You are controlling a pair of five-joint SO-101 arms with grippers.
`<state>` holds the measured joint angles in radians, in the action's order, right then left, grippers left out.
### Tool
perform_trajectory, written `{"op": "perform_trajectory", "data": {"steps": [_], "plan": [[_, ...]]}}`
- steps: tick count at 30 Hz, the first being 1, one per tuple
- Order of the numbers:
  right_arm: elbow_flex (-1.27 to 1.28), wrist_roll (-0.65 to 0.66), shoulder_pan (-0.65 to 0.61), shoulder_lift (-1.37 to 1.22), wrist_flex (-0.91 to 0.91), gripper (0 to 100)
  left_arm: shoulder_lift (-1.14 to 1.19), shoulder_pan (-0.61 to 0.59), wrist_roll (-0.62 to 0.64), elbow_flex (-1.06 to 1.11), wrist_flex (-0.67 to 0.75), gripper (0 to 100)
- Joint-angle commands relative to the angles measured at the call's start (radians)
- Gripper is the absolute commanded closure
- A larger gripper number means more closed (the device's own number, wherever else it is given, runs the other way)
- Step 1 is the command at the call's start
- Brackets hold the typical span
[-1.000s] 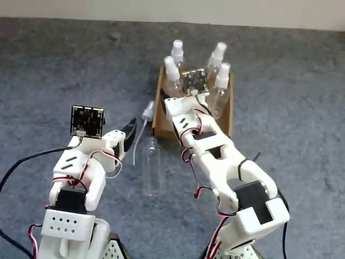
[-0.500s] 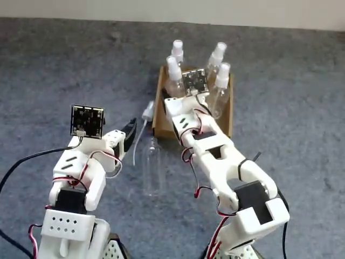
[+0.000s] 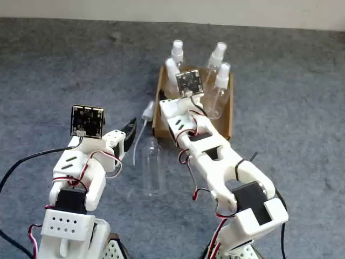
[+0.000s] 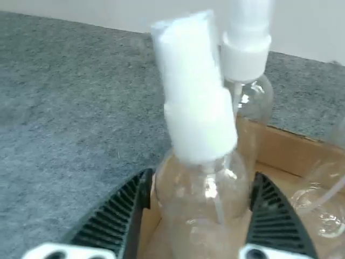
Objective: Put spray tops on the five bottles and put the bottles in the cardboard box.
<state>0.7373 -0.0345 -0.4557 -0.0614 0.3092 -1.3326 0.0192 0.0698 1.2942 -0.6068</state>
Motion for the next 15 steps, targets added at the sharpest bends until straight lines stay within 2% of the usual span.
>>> {"op": "perform_trajectory", "data": {"steps": [1, 5, 13, 15], "plan": [[-0.053, -0.003, -0.012, 0.015, 0.016, 73.5, -0.004, -0.005, 0.003, -0.004, -0.002, 78], [-0.053, -0.003, -0.013, 0.015, 0.016, 70.0, -0.004, -0.005, 0.003, -0.004, -0.002, 78], [-0.058, -0.002, -0.013, 0.047, 0.012, 70.0, -0.001, -0.005, 0.002, -0.004, -0.002, 78], [-0.059, -0.002, -0.013, 0.101, -0.041, 70.0, -0.001, -0.005, 0.002, -0.004, -0.002, 78]]}}
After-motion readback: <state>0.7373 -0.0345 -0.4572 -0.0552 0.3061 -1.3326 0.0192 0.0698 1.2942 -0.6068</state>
